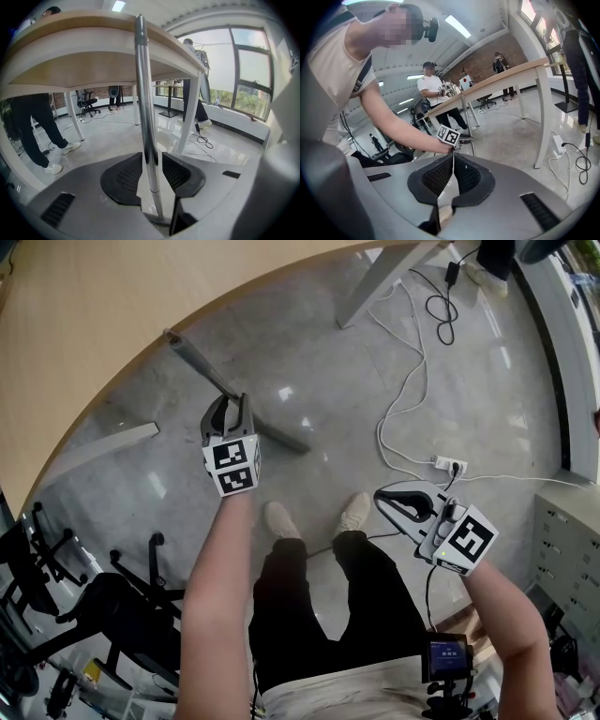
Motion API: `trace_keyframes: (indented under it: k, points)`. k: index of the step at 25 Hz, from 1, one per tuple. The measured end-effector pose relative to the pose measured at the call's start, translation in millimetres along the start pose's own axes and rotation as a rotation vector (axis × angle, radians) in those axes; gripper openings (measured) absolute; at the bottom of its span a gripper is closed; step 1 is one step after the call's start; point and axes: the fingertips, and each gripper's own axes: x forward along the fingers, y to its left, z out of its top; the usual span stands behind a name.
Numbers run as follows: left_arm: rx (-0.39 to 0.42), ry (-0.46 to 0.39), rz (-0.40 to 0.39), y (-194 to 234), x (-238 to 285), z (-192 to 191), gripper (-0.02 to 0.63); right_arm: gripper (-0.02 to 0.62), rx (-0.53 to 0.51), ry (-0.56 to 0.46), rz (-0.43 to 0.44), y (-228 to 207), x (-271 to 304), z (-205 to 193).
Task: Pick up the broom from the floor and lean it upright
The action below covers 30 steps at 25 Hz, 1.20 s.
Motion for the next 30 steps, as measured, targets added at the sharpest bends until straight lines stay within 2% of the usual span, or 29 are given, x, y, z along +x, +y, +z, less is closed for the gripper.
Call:
trace_keyframes:
  k: [5, 11, 17, 21, 23, 26, 30]
  points:
    - [0.03, -0.004, -0.016, -6, 1, 7, 0.17, 0.018, -0.001, 0.001, 0.0, -4, 0, 1]
    - [0.035, -0.036, -0.046, -7, -23, 11, 0.203, 0.018, -0.016, 0.004, -0.005, -4, -2, 2]
    - [0.056, -0.054, -0.069, -8, -82, 8, 0.206, 0.018, -0.021, -0.001, -0.031, 0, -6, 5]
    - [0.028, -0.033, -0.131, -19, -152, -6, 0.202, 0.018, 0.013, -0.027, -0.072, 16, -25, 13]
    - [0.018, -0.024, -0.163, -22, -196, -12, 0.187, 0.018, 0.031, -0.05, -0.106, 32, -37, 18]
    - [0.032, -0.021, -0.206, -32, -260, -11, 0.113, 0.018, 0.056, -0.09, -0.154, 56, -57, 26]
    - [0.02, -0.057, -0.25, -59, -321, 13, 0.046, 0.018, 0.04, -0.112, -0.163, 73, -91, 45]
